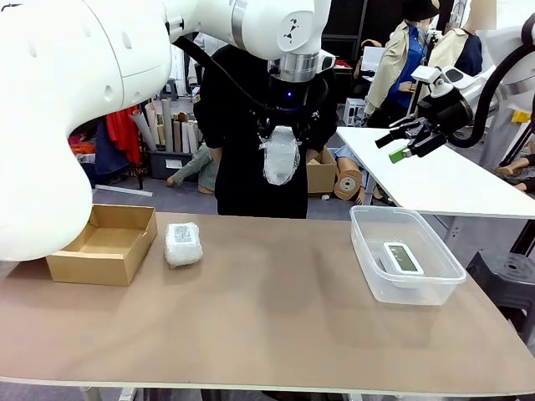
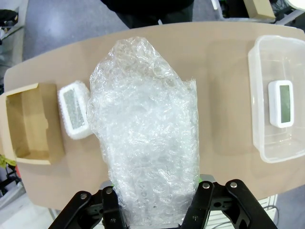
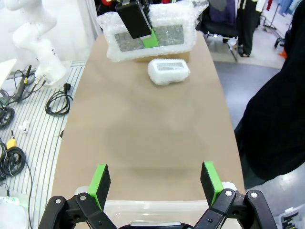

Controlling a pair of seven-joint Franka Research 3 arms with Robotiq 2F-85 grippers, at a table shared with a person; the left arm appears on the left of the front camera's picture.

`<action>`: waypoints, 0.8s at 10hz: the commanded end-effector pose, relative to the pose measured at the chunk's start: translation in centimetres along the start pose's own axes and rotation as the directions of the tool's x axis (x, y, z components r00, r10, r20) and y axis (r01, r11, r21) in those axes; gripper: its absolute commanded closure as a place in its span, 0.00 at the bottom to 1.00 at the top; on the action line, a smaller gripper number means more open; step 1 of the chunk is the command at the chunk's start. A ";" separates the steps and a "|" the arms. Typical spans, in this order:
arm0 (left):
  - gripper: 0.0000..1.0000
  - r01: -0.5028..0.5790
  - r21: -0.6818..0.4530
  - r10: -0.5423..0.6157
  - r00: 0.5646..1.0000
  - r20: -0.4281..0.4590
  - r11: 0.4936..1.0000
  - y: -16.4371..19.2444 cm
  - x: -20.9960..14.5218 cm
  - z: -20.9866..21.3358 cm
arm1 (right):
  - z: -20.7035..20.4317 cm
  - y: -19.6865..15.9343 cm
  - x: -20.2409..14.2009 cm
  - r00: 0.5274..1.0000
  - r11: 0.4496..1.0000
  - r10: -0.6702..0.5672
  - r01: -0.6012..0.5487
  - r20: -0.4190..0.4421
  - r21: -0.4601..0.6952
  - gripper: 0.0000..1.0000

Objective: Separate and place wrapped and unwrapped clocks.
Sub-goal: If the picked Digital clock is wrapped, place it in the Package Box ; if not, place it in the Organizing box.

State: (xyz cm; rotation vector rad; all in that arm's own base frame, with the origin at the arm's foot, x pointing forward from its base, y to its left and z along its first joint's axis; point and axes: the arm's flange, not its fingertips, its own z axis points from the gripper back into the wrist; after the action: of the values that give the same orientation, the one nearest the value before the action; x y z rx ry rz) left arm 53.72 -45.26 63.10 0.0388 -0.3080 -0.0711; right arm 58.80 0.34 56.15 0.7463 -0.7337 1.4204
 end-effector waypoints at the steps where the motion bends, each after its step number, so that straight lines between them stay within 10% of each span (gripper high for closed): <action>1: 1.00 -0.003 -0.007 0.003 1.000 0.001 1.000 0.2 0.0 0.4 | 0.0 0.1 0.2 1.000 1.000 0.002 -0.002 0.009 -0.001 0.00; 8: 1.00 -0.003 -0.007 0.003 1.000 0.001 1.000 0.2 0.0 0.4 | 0.0 0.1 0.2 1.000 1.000 0.002 -0.002 0.009 -0.001 0.00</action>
State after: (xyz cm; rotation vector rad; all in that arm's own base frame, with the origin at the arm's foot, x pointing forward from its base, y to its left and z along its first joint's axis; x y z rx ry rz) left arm 53.72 -45.26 63.10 0.0388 -0.3080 -0.0711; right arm 58.80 0.34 56.15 0.7463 -0.7337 1.4204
